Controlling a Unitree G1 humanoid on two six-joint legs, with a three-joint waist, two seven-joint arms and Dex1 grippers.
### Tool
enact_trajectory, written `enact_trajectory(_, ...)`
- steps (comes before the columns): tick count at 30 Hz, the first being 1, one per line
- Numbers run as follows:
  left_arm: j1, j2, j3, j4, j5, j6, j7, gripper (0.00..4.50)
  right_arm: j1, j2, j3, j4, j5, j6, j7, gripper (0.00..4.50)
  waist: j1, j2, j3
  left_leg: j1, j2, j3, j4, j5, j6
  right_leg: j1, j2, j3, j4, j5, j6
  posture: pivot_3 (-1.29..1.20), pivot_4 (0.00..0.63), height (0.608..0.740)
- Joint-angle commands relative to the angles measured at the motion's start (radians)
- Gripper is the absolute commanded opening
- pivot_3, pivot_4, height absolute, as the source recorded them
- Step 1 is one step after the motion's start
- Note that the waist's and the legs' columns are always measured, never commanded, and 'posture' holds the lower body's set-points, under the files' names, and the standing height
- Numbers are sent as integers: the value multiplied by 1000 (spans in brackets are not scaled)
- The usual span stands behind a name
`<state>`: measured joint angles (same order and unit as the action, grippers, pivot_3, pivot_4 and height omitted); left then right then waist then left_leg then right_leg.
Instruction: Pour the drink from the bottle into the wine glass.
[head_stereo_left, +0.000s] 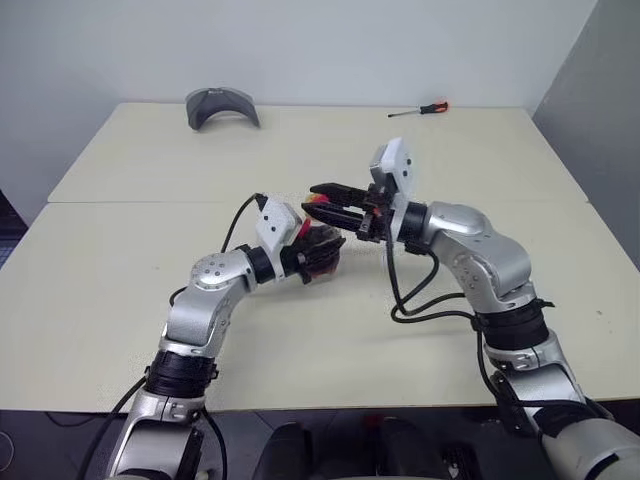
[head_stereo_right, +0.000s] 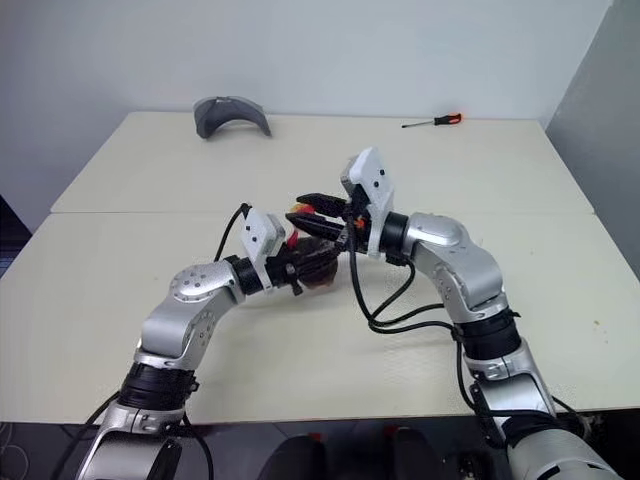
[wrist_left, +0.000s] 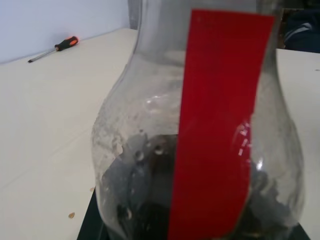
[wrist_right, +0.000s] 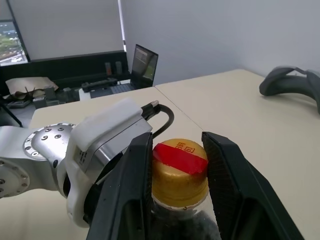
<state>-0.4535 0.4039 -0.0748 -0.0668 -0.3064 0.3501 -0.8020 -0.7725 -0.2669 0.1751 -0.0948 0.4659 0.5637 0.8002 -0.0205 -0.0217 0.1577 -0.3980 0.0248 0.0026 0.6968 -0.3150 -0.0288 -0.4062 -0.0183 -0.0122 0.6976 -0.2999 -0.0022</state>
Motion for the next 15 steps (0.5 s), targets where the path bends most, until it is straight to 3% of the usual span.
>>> enact_trajectory(1, 61, 53, 13, -235, -97, 68, -52, 1648, -17, -62, -12, -46, 85, -27, 202, 1195, -5, 0, 0, 0, 0, 0, 0, 0, 0, 0, 0, 0, 0, 0, 0, 0, 150, 740)
enact_trajectory(8, 158, 122, 32, -507, -250, 223, -56, 1648, -49, -138, 19, -16, 162, -8, 450, 1195, -6, 2, 1, 1, 0, -1, -1, -1, 3, 1, 0, -1, 1, 0, 0, 0, 150, 740)
enact_trajectory(13, 185, 147, 48, -540, -274, 259, -28, 1648, -72, -130, 21, 22, 143, 5, 441, 1195, -6, 2, 1, 1, 0, -1, -1, -1, 3, 1, 0, 0, 0, 0, 0, 0, 150, 740)
enact_trajectory(15, 187, 147, 55, -523, -263, 250, -16, 1648, -71, -124, 7, 36, 134, 6, 407, 1933, -6, 2, 1, 1, 0, -1, -1, -1, 2, 1, 0, 0, 0, 0, 0, 0, 150, 740)
